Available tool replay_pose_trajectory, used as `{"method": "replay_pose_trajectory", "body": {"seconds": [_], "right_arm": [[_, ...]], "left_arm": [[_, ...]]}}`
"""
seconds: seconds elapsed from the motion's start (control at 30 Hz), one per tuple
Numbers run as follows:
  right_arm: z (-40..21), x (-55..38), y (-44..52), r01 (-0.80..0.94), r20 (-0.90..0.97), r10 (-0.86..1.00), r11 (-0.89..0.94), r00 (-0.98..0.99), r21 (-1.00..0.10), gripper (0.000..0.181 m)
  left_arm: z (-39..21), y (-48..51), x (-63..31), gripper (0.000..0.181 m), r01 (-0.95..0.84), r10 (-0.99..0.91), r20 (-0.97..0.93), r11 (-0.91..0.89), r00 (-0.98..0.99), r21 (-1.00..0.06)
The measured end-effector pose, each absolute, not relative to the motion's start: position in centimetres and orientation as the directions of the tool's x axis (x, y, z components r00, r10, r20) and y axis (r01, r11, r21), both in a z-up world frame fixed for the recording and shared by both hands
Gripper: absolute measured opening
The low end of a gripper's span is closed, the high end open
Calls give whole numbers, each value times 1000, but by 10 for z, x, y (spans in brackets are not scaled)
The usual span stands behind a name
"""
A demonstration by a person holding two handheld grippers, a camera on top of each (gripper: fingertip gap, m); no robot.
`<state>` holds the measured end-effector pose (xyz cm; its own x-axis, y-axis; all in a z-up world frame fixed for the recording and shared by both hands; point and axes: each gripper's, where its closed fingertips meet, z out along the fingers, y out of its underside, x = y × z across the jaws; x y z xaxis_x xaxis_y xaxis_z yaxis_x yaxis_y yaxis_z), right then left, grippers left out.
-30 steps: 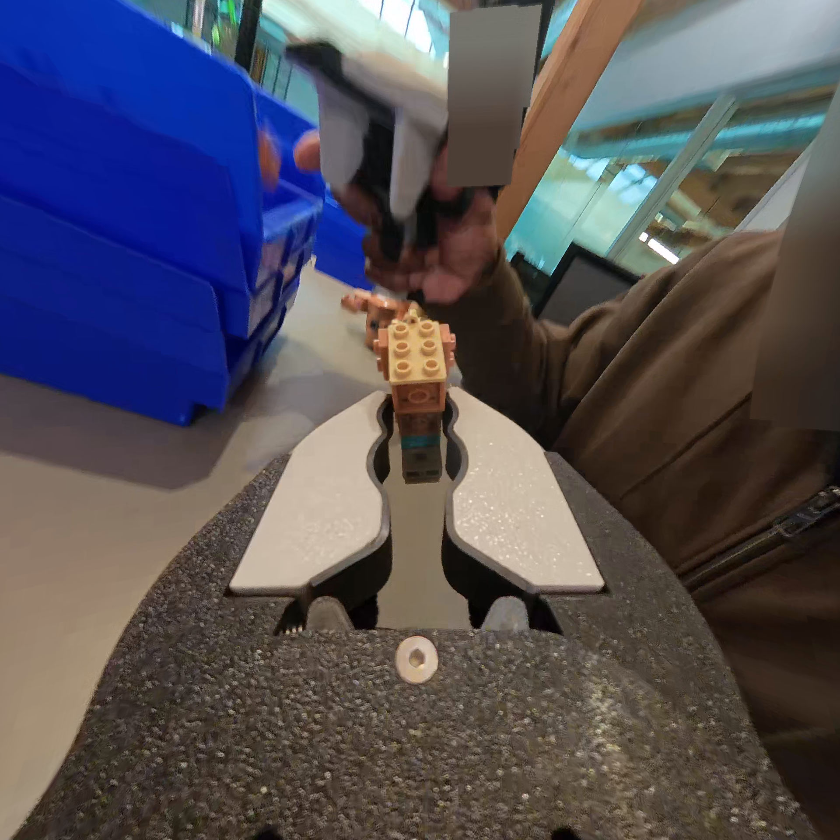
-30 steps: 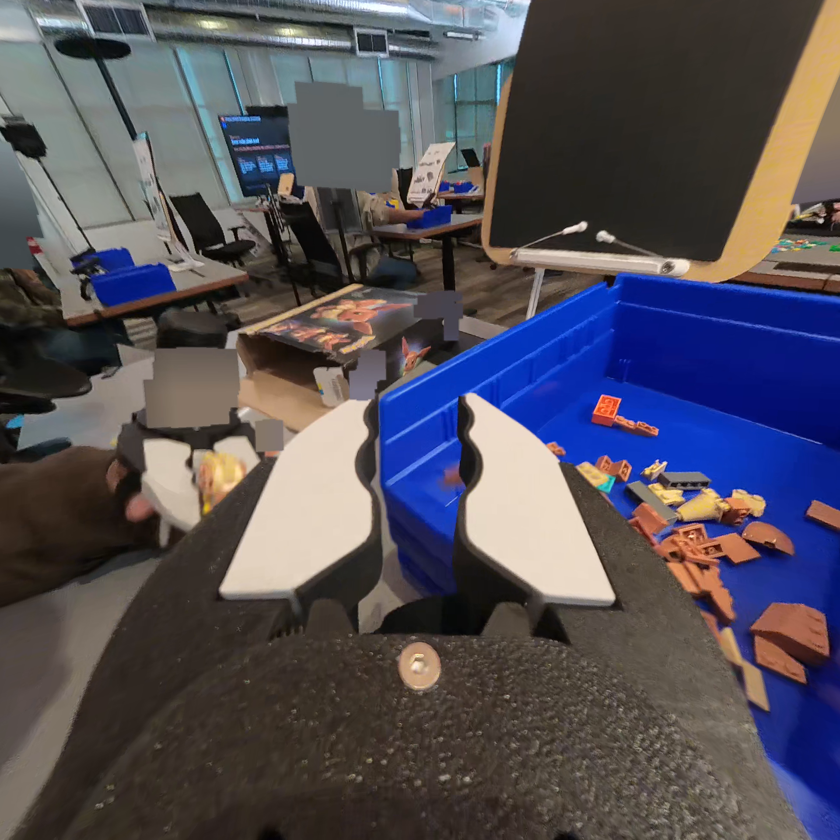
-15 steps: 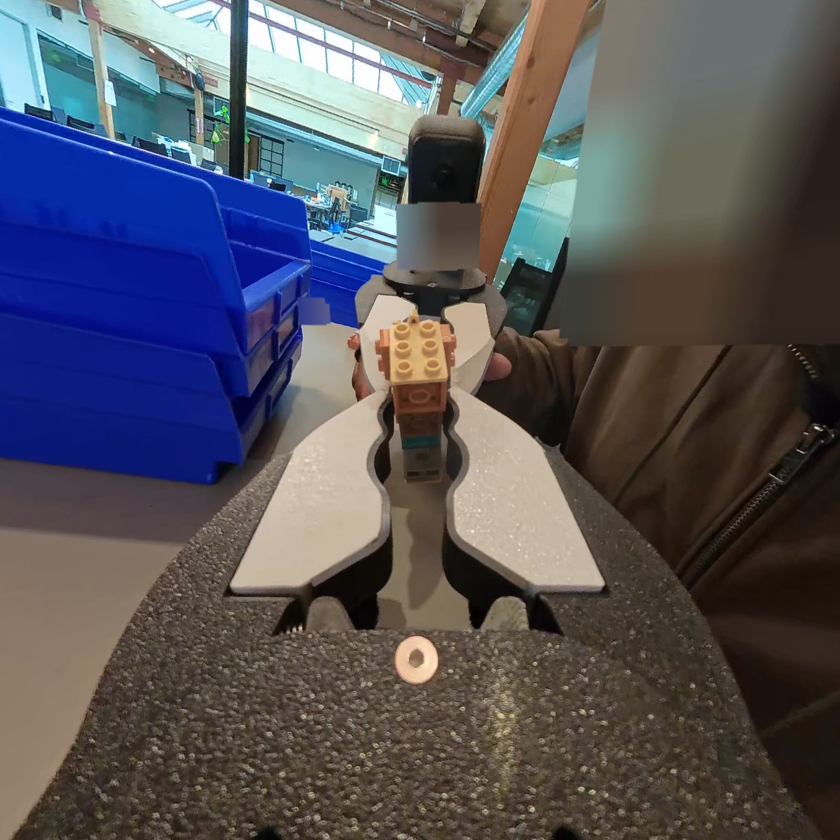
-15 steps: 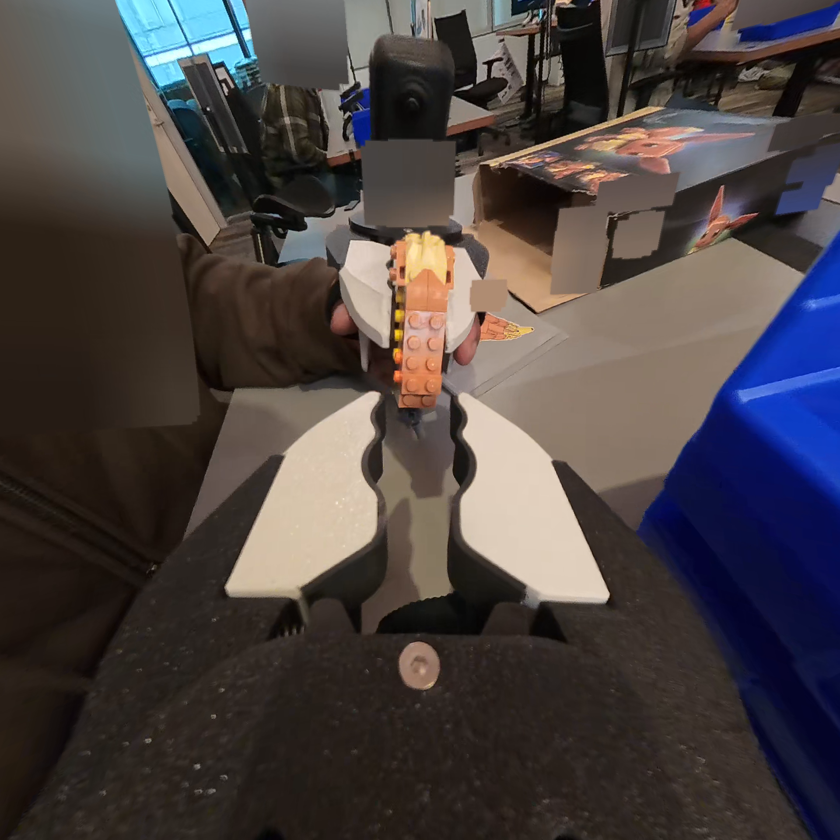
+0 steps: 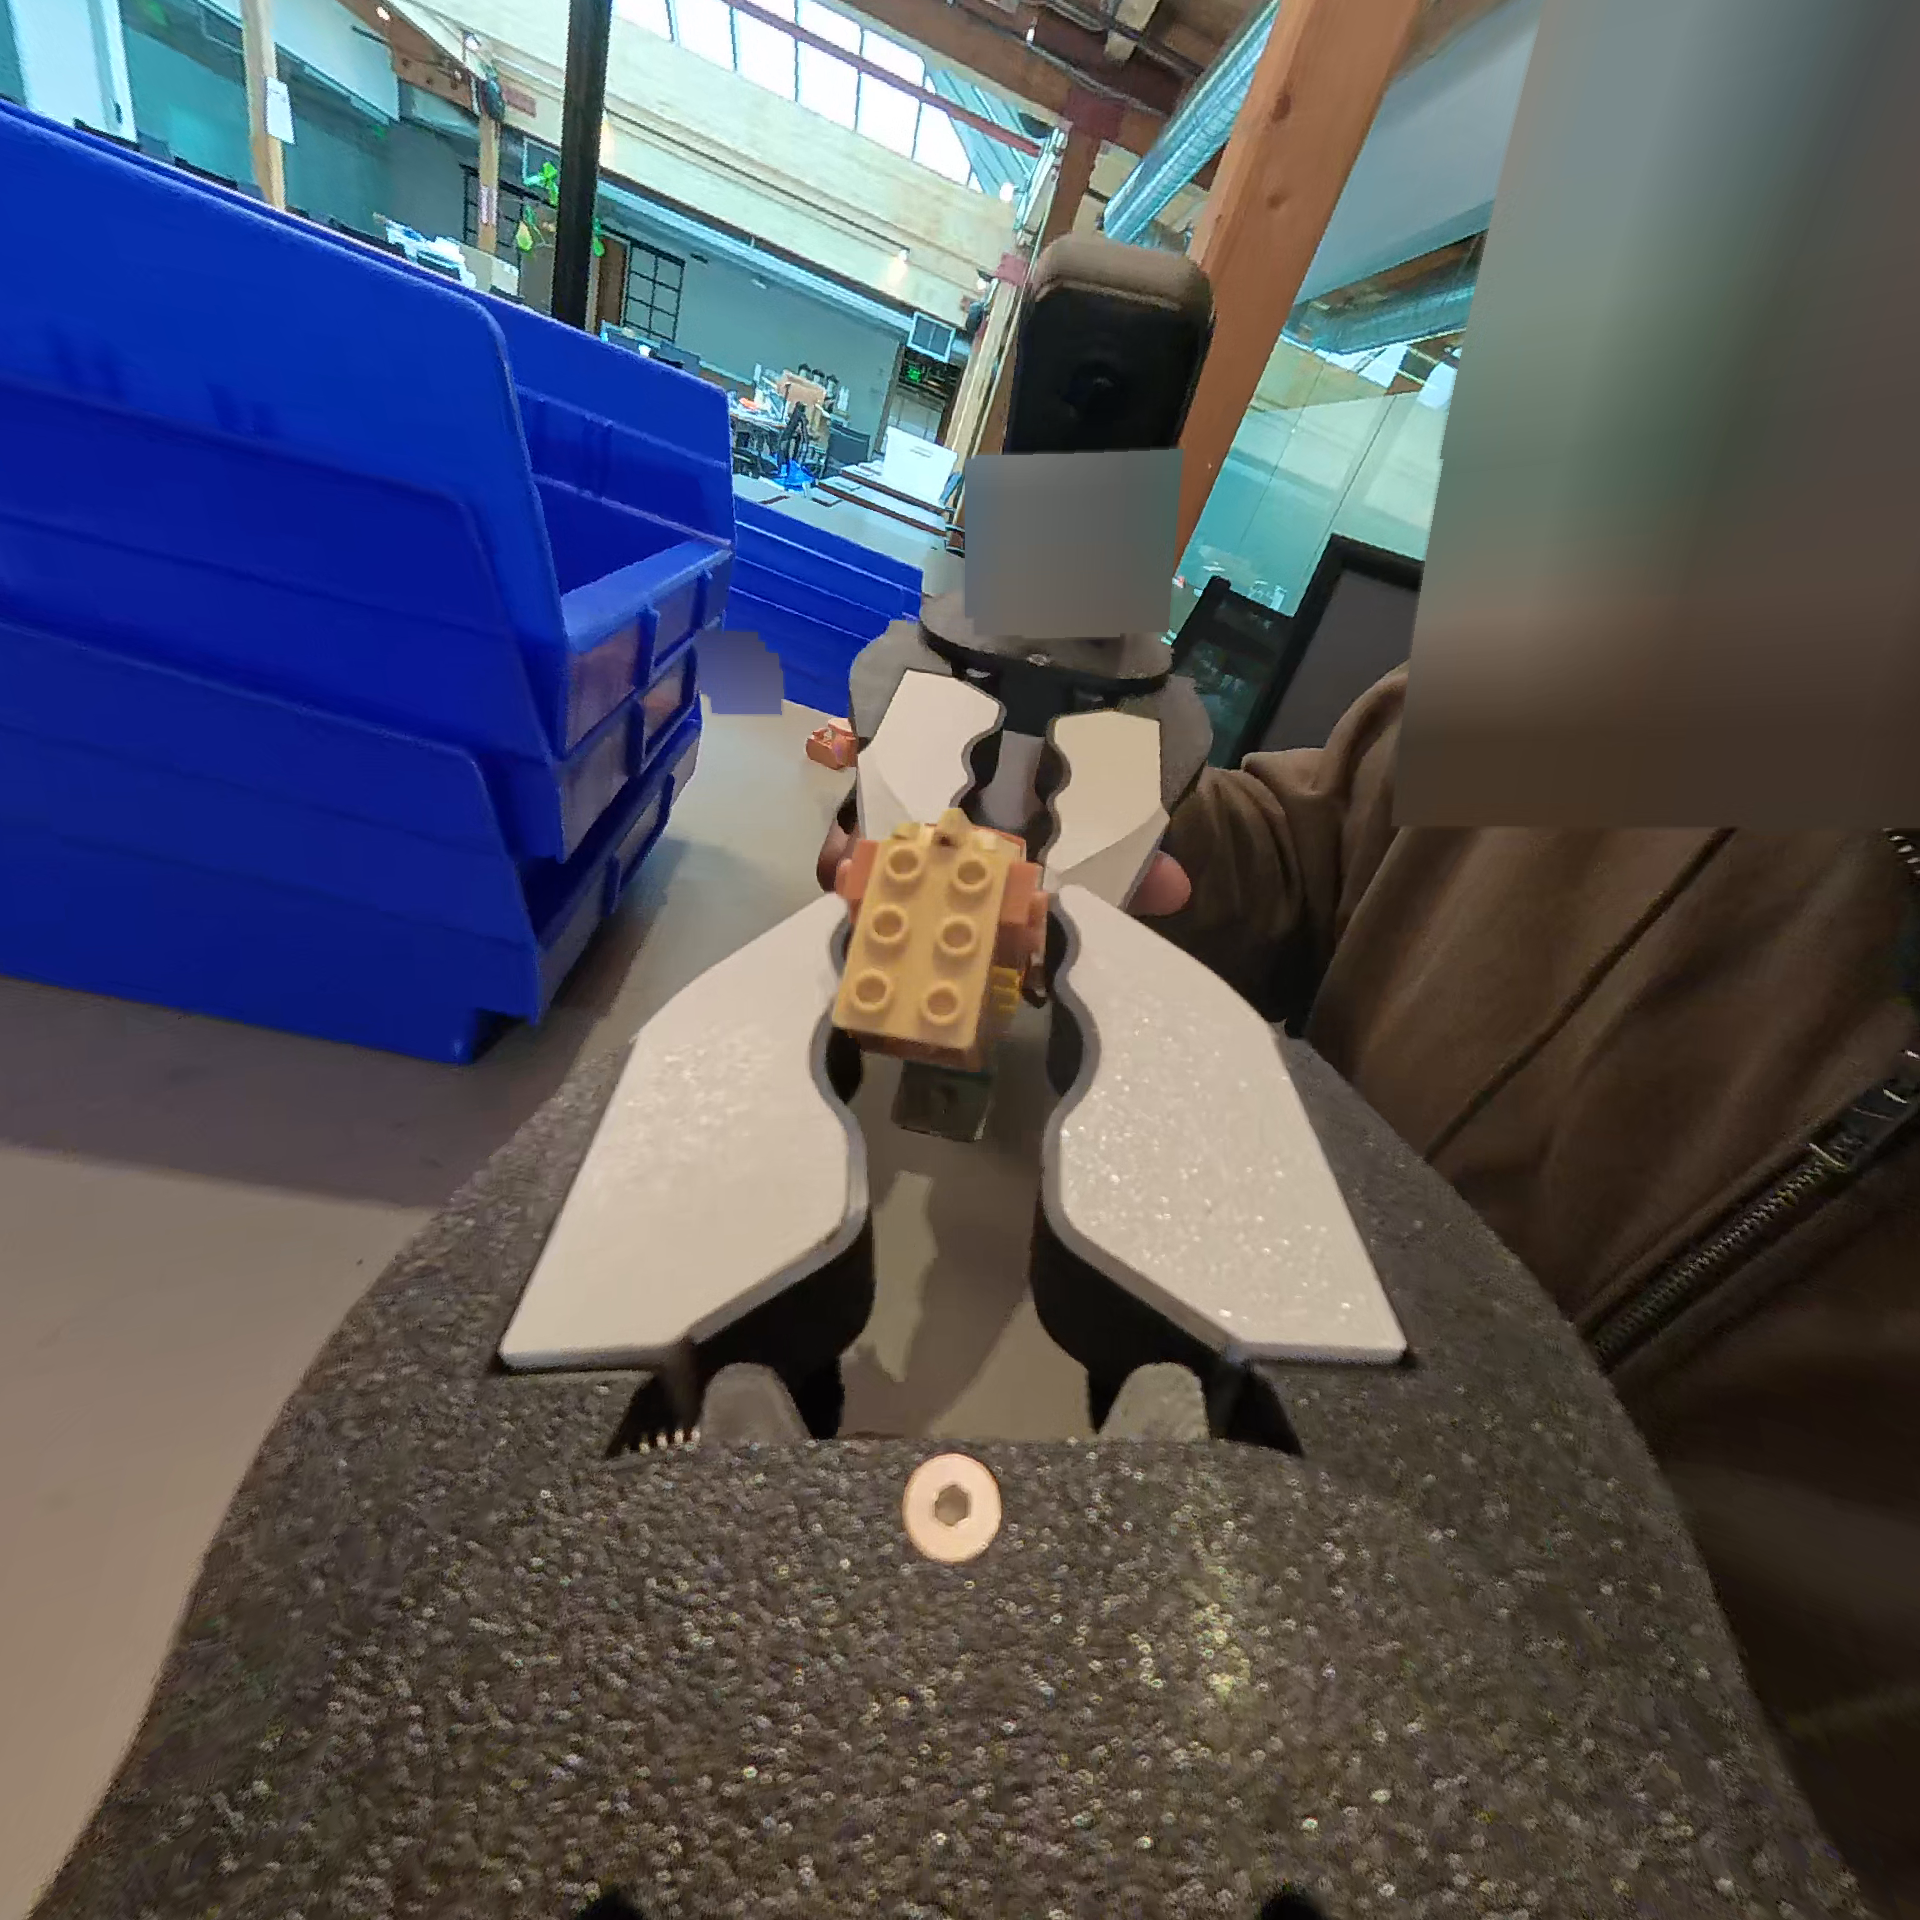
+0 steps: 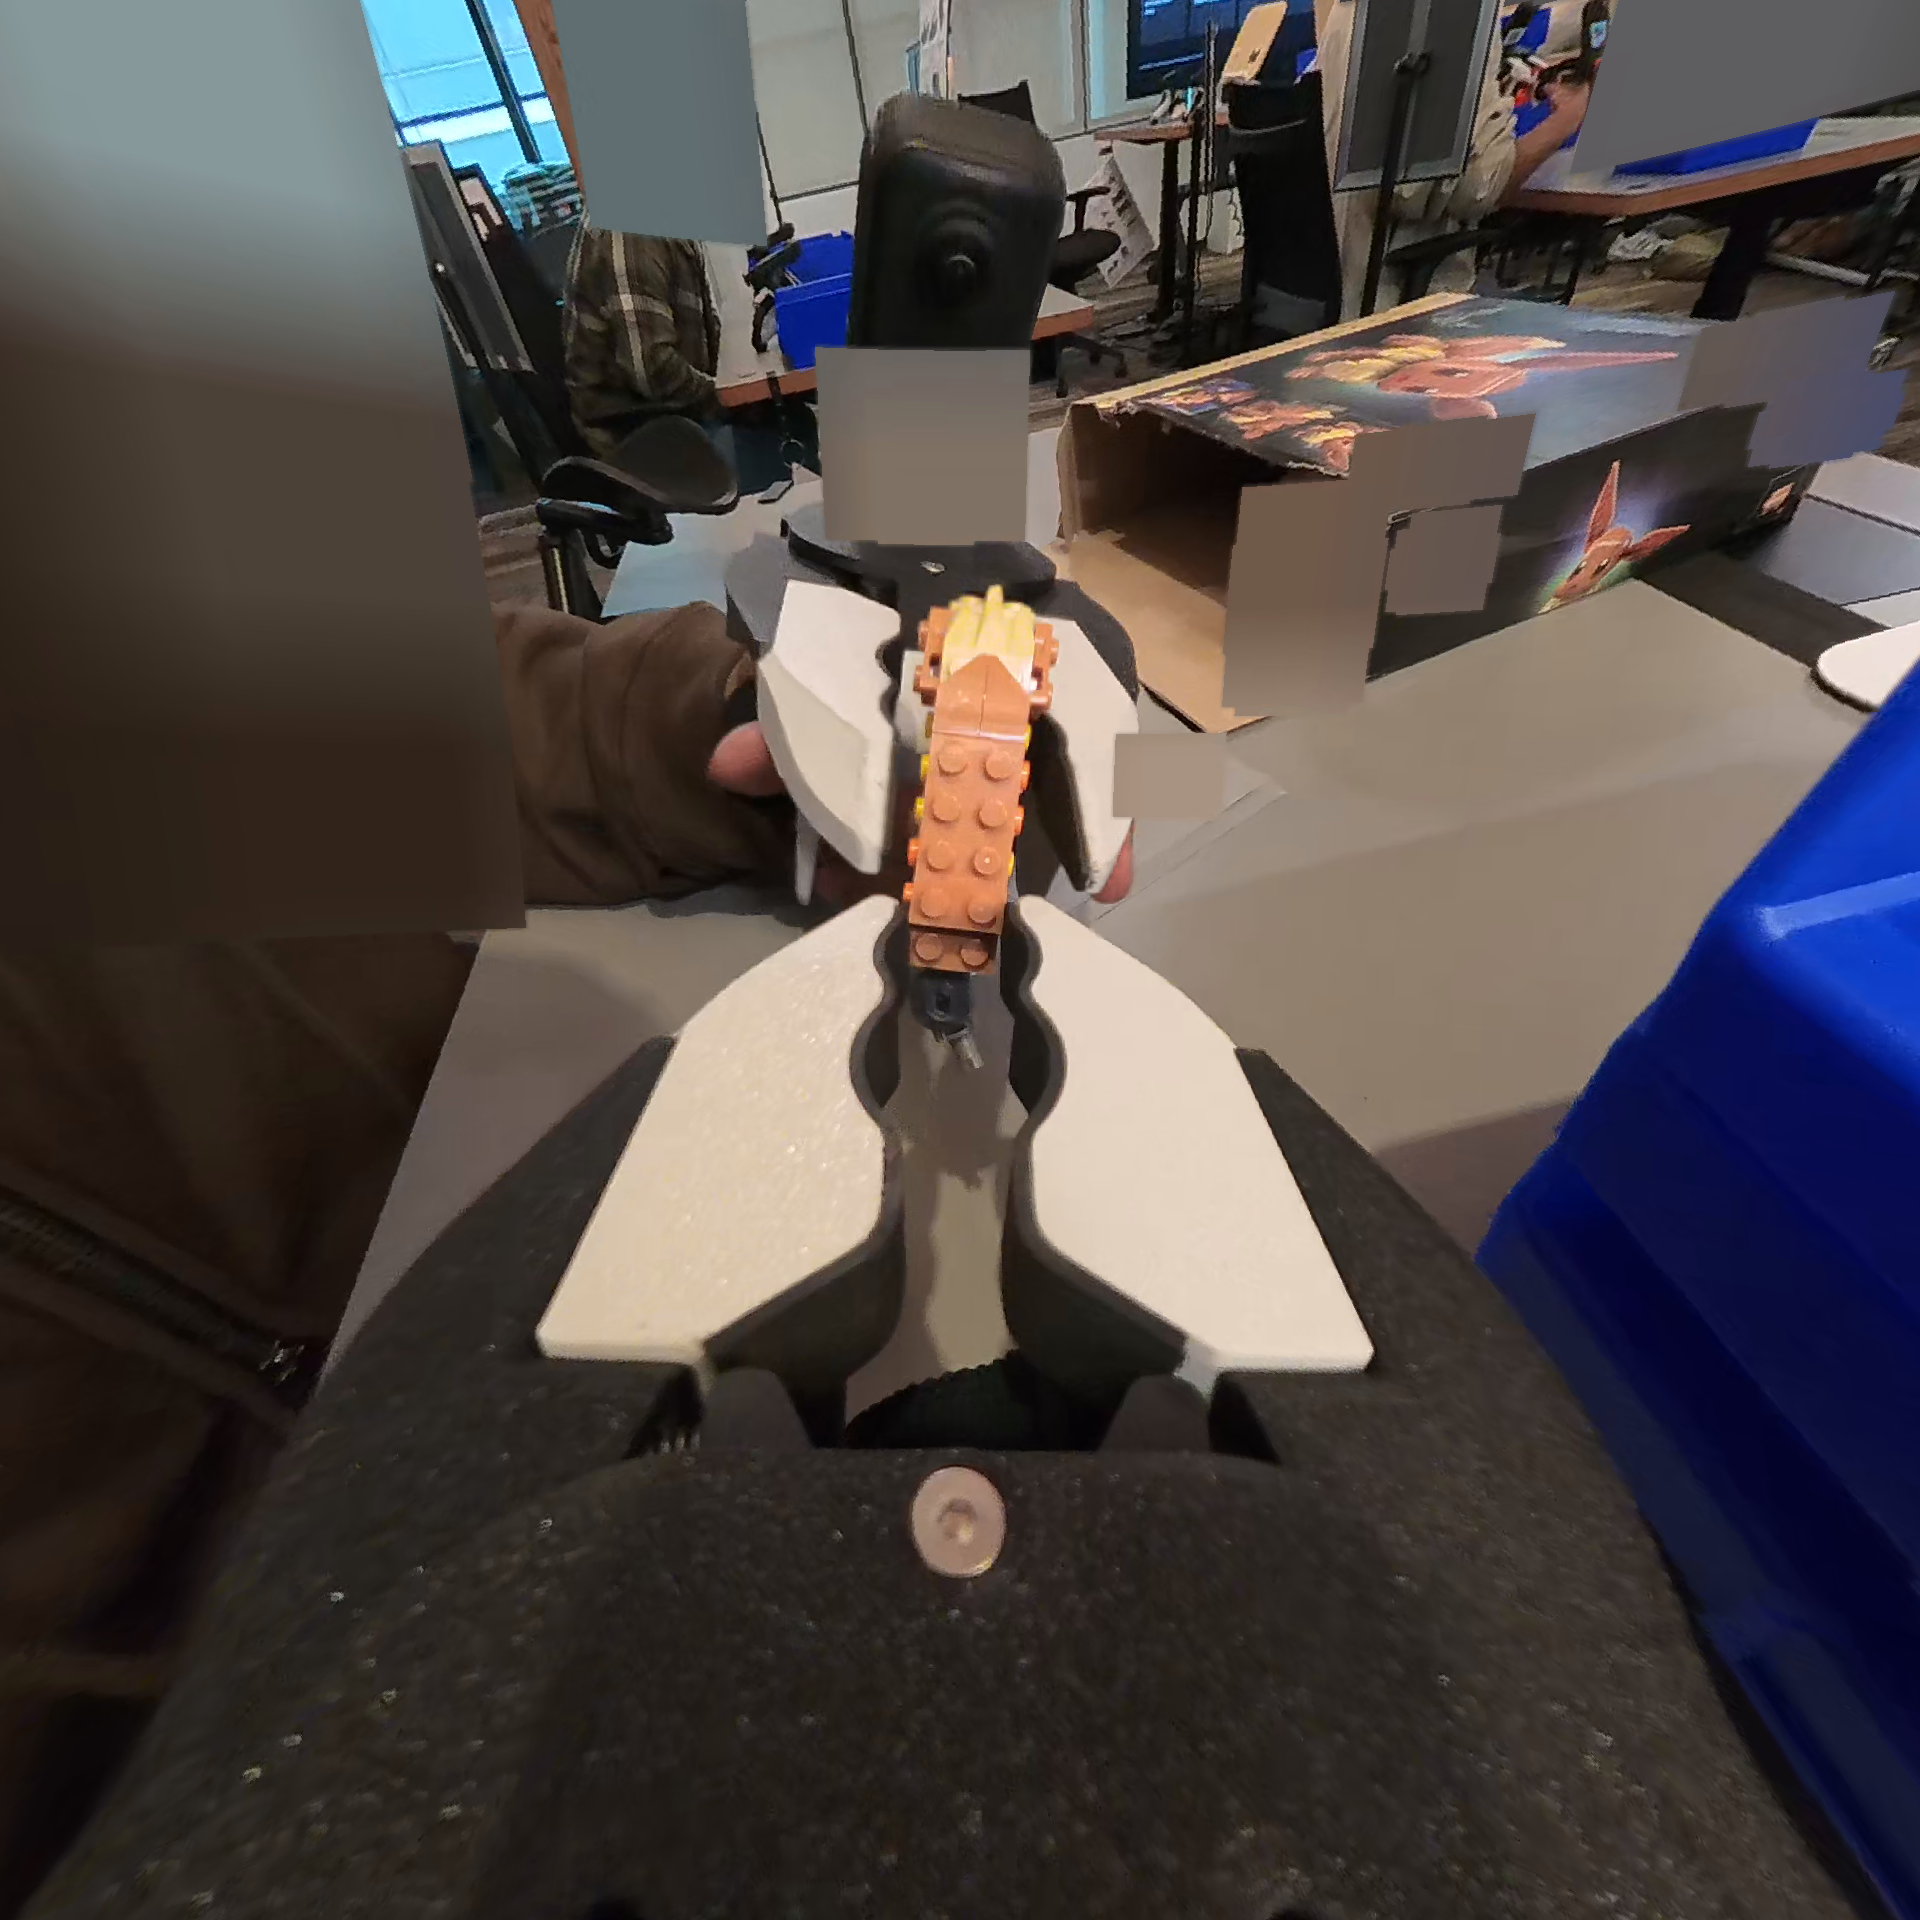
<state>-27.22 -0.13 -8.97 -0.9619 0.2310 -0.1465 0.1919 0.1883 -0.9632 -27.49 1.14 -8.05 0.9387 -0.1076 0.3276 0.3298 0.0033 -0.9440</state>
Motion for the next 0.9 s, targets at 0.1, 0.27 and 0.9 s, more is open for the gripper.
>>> {"method": "replay_pose_trajectory", "body": {"seconds": [0.1,0.27,0.9], "right_arm": [[-88,-271,-3,185,-142,230,177,-963,-967,16],[-96,-271,-2,113,-48,247,254,-968,-961,17],[-74,-280,23,403,-402,71,5,-913,-915,16]], "left_arm": [[-78,11,-274,24,321,-114,316,30,942,-947],[-85,12,-272,21,227,-87,228,-21,970,-974],[-76,-7,-280,20,153,-79,153,-15,985,-988]]}}
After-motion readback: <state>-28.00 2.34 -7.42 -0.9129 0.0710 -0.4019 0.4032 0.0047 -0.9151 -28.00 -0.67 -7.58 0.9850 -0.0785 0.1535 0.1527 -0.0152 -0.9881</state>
